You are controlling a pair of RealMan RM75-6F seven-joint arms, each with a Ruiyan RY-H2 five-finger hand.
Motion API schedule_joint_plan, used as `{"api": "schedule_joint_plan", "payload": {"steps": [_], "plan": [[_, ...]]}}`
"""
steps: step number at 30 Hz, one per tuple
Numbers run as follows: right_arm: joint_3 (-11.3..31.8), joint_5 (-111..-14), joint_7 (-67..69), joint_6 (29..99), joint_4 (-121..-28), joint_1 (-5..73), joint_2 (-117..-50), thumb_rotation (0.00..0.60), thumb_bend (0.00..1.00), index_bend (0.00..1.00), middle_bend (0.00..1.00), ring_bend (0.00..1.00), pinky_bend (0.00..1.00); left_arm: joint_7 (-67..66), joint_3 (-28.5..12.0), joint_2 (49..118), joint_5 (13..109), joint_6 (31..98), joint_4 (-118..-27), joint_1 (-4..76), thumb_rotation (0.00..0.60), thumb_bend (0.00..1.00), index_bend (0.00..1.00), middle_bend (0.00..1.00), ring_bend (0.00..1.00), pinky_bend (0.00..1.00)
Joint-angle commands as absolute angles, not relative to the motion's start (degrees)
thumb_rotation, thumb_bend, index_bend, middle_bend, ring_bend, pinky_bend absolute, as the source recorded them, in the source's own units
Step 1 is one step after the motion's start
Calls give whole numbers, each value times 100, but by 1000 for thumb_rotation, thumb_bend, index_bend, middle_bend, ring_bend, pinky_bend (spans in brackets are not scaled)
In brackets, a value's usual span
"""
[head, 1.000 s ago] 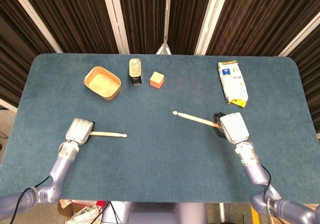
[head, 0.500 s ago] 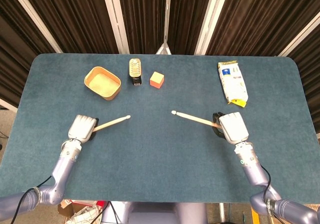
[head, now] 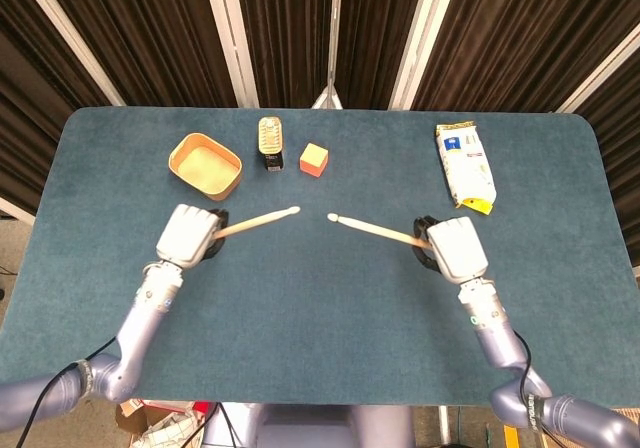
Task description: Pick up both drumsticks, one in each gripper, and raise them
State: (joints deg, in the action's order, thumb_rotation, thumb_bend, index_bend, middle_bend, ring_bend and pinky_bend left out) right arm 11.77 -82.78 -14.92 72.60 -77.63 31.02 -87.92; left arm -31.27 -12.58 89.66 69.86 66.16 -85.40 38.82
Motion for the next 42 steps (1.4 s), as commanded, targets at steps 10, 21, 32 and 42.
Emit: {"api": "schedule_joint_plan", "payload": {"steps": [10,21,32,42], "plan": [[1817,-7649,-2277,7043,-8506,3558,-8957,600,613,804,709,852,821,-3619,-1637,9215,7002,6578,-9094,4415,600,575,671,771,856,959],[1840,-7623,-2652,7136,-9110,3652,-8868,600,613,804,710,853,821,-4025,-1878,9634,6658,6637,-9011,4763,600,575,676,773,856,959],[1771,-7645,-2884,7199,-9517,3705,-8807,600,613,804,709,857,821,-4120,-1956,9706,6613,6810,-9171,4904,600,575,677,773,856,959],[1730,-7541,-2858,7237,-9440,3714,-8799,600,613,804,710,857,821,-3973,-1900,9758,6570,6856,-9024,4959,600,575,677,773,856,959]]}}
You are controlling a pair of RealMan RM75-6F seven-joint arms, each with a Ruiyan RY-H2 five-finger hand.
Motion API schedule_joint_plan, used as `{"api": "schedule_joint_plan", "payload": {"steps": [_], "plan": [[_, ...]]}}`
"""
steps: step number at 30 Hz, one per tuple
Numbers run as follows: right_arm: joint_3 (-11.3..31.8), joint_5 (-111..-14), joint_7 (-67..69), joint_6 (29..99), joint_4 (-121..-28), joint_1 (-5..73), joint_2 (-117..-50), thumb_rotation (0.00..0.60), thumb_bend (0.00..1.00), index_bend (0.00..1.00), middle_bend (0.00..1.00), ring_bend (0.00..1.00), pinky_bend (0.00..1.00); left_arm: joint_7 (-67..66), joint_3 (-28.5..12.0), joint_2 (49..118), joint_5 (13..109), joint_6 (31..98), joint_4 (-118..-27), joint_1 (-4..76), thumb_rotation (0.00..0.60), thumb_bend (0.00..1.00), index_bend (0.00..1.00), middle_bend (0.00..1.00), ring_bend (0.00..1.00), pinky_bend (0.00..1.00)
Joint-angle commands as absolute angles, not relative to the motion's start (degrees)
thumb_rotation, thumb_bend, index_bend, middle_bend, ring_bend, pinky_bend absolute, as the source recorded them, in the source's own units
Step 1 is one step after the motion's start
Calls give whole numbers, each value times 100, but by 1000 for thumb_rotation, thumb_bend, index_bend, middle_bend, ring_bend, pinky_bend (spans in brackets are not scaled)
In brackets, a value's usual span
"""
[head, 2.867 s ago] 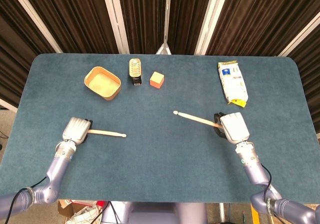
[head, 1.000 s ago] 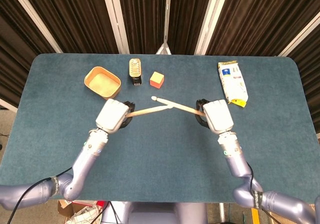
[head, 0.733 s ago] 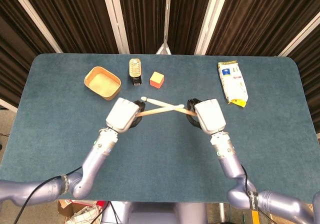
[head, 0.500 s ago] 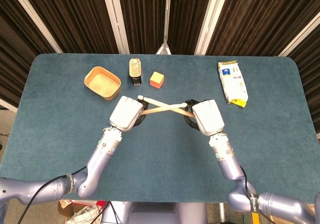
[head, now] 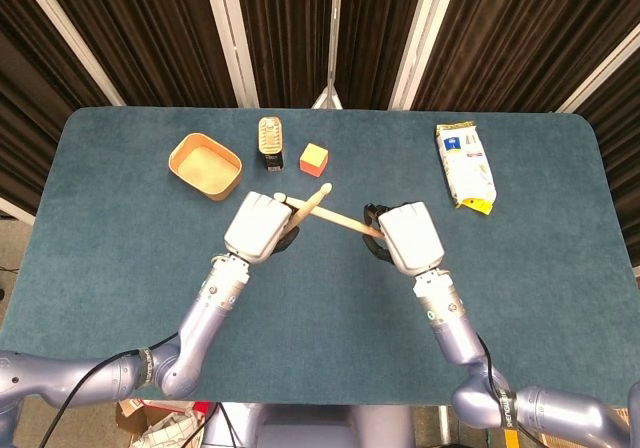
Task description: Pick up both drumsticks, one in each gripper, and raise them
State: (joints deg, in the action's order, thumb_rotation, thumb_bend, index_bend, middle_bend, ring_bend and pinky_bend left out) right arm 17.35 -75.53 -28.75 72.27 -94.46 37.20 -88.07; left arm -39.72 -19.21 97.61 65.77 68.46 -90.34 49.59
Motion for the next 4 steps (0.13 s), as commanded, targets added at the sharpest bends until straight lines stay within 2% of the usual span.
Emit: {"api": "schedule_joint_plan", "payload": {"steps": [1,4], "plan": [[1726,-7535,-2842,7241,-9436,3711,-8789,600,614,804,710,856,821,-3978,-1881,9749,6569,6866,-9018,4956,600,575,677,773,856,959],[1716,-7524,-2801,7268,-9435,3694,-8758,600,613,804,710,856,821,-3954,-1854,9727,6546,6897,-9019,4935,600,575,677,774,856,959]]}}
